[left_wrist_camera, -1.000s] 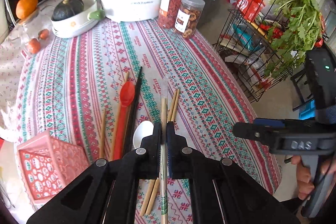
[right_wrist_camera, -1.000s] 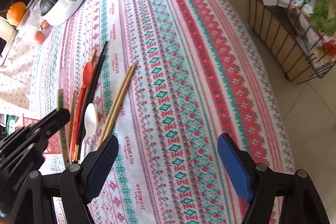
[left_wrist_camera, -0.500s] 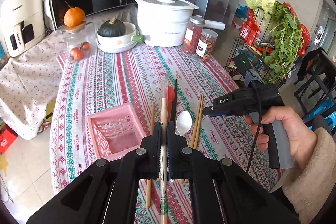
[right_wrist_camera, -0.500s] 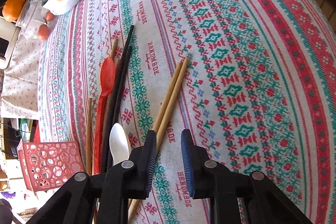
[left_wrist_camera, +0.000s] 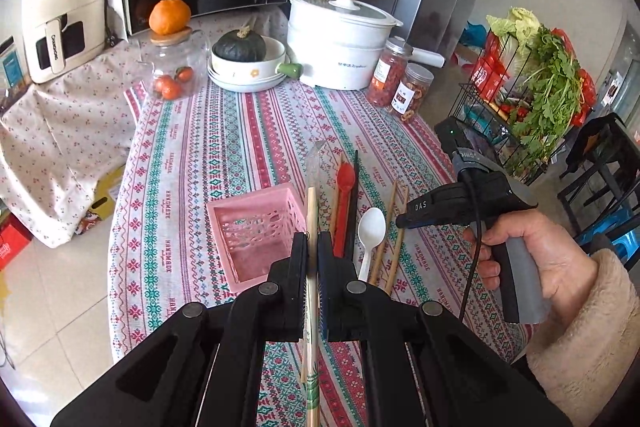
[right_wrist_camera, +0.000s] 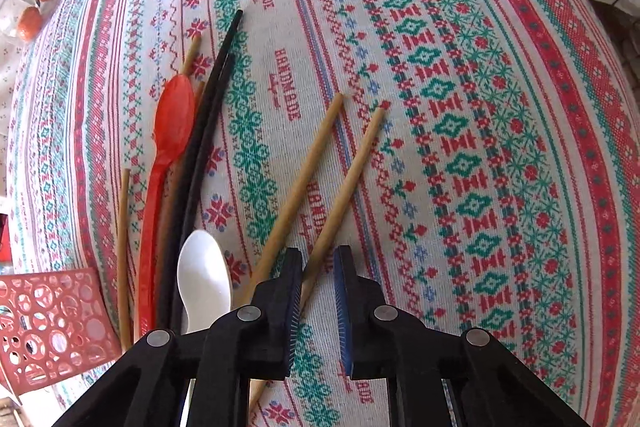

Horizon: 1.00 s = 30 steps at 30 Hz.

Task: Organize utensils
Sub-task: 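Lift the banded chopsticks with the left gripper while the right gripper grasps a wooden chopstick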

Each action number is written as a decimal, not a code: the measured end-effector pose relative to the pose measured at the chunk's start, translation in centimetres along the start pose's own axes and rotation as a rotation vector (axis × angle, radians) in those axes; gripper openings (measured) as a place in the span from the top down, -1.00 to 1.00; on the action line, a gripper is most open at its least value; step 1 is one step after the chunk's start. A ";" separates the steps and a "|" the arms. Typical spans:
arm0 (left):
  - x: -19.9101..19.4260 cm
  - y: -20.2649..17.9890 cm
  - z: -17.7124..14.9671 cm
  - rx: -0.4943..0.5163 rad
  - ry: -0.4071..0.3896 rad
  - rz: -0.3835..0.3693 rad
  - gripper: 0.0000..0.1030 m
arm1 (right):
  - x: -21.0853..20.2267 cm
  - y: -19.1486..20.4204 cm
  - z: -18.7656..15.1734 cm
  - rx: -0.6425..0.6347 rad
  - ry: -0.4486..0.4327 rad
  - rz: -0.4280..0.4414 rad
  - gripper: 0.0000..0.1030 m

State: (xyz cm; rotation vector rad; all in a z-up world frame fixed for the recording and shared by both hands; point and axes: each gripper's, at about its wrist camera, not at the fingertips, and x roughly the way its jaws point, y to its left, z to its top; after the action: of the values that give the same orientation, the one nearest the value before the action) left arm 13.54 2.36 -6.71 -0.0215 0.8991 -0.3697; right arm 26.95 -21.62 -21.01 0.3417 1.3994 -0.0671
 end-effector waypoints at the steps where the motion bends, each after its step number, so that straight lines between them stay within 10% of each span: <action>1: 0.0 -0.1 0.0 0.003 -0.004 0.001 0.91 | 0.0 0.2 0.0 -0.018 -0.007 -0.006 0.82; 11: -0.3 -1.4 -0.2 0.036 -0.068 0.034 0.91 | -1.4 1.1 -2.9 -0.069 -0.074 0.024 0.92; 30: -5.4 -2.8 0.2 0.039 -0.244 0.025 0.91 | -16.5 0.7 -11.1 -0.260 -0.510 0.221 1.00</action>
State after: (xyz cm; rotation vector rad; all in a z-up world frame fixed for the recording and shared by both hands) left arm 9.82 1.43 -2.01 -0.0195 0.6503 -0.3531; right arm 13.64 -20.45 -6.25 0.2374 0.8469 0.1969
